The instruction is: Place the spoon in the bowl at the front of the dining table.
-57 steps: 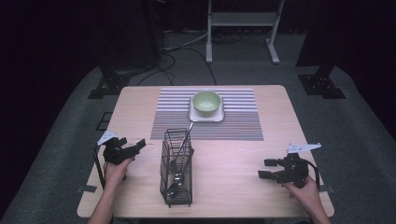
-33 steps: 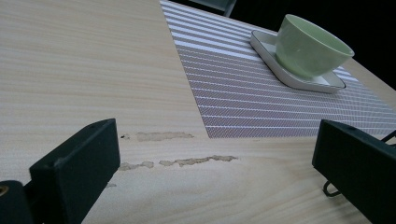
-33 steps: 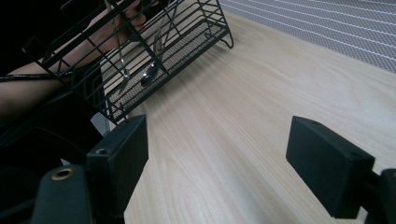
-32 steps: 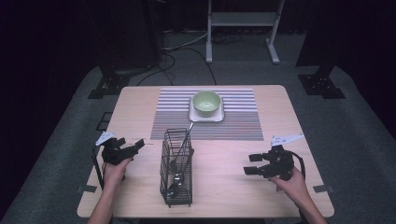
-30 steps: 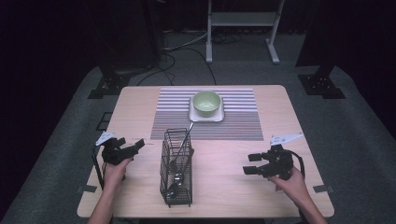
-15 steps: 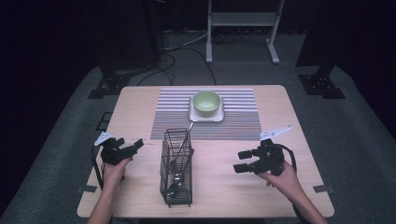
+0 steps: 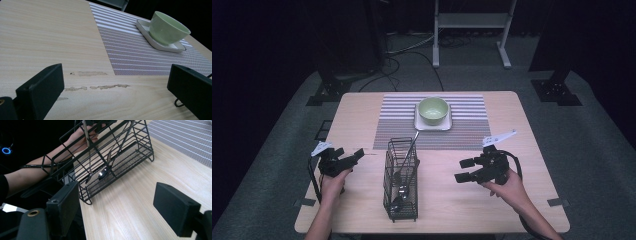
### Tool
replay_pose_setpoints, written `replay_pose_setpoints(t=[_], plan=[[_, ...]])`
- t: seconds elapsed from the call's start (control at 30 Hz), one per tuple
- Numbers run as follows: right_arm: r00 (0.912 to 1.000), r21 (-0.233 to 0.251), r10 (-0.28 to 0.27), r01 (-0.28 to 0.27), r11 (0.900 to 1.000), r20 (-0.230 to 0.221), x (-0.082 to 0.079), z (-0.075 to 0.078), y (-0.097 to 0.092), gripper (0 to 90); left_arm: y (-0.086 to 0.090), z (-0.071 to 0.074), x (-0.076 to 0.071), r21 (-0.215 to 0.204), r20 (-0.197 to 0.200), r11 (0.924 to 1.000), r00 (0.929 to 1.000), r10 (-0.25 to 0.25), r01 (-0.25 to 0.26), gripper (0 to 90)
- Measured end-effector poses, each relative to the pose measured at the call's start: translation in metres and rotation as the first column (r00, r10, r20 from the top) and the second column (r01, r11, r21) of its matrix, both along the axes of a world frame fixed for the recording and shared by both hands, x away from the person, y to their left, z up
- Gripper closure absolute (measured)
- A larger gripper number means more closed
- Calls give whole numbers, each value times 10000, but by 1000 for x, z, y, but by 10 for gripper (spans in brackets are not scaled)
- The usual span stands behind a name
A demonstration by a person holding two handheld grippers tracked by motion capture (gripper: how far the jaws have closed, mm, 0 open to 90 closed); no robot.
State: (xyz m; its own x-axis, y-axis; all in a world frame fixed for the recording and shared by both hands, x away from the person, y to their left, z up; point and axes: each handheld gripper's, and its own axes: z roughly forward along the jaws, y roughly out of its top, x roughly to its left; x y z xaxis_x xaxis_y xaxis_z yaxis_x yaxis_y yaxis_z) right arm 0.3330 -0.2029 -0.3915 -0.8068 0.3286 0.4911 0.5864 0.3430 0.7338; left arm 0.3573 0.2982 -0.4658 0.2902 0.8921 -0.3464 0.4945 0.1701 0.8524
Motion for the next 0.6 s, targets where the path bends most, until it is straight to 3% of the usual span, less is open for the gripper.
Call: replay_pose_setpoints(t=[0.6], plan=[[9998, 174, 218, -217, 9996, -13, 4, 13, 18, 198, 1, 1, -1, -42, 20, 10000, 10000, 30, -30, 0]])
